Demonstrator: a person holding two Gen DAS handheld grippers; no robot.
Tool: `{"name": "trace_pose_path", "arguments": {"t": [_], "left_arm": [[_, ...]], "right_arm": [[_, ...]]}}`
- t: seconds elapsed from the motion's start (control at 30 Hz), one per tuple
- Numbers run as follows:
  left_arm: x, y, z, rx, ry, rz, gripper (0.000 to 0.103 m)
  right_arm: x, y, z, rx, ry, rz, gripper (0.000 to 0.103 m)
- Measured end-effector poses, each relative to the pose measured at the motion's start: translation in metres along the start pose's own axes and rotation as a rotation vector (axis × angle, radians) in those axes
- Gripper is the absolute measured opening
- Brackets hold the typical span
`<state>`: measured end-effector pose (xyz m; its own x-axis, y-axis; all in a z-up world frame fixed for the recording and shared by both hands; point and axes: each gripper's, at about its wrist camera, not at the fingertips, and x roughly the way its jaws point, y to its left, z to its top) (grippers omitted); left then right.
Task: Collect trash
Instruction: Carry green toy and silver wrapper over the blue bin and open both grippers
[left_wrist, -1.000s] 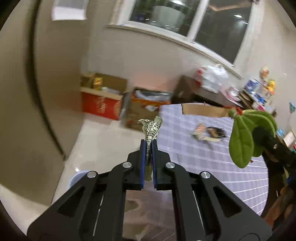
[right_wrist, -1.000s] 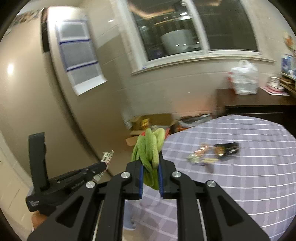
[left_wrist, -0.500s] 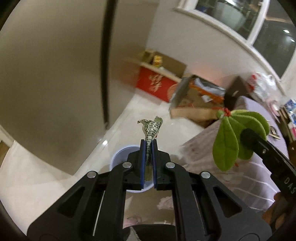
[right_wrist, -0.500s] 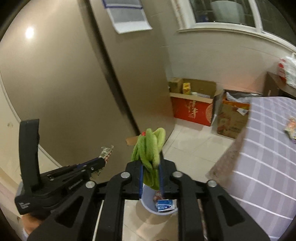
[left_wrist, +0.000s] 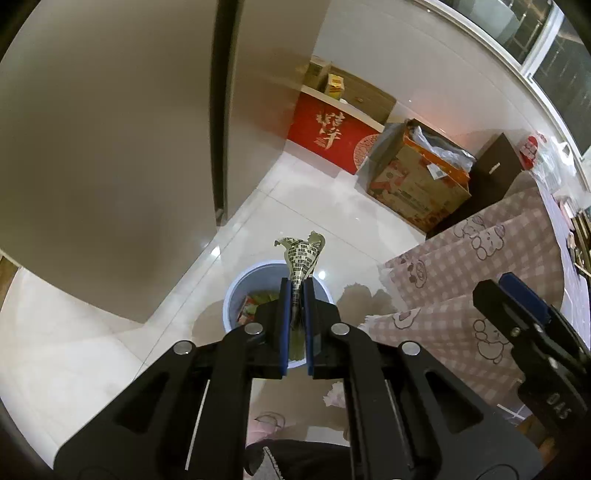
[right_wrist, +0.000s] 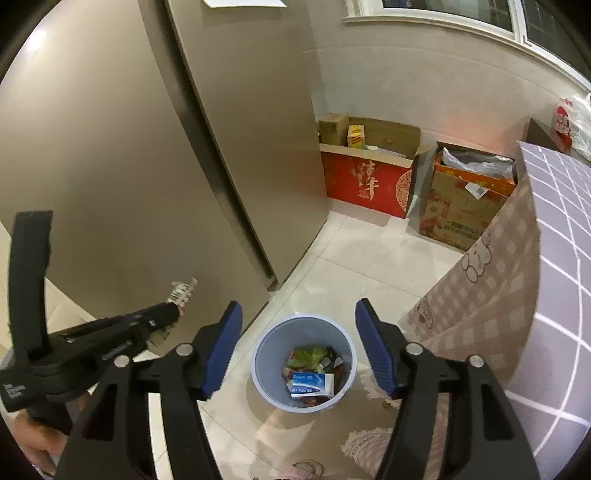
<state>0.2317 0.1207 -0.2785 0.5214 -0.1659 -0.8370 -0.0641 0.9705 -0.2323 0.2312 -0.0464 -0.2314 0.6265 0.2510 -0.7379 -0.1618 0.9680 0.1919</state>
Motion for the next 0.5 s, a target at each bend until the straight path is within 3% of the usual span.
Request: {"name": "trace_pose_path", "arguments": {"t": [0.5], "left_arm": [[0.001,-0.033,0.022,0.074,-0.003,-0.032,0.007]], "right_arm": [[-0.034,0.0,0.005,-0.072,-0.137,-0.077,0.072]]}}
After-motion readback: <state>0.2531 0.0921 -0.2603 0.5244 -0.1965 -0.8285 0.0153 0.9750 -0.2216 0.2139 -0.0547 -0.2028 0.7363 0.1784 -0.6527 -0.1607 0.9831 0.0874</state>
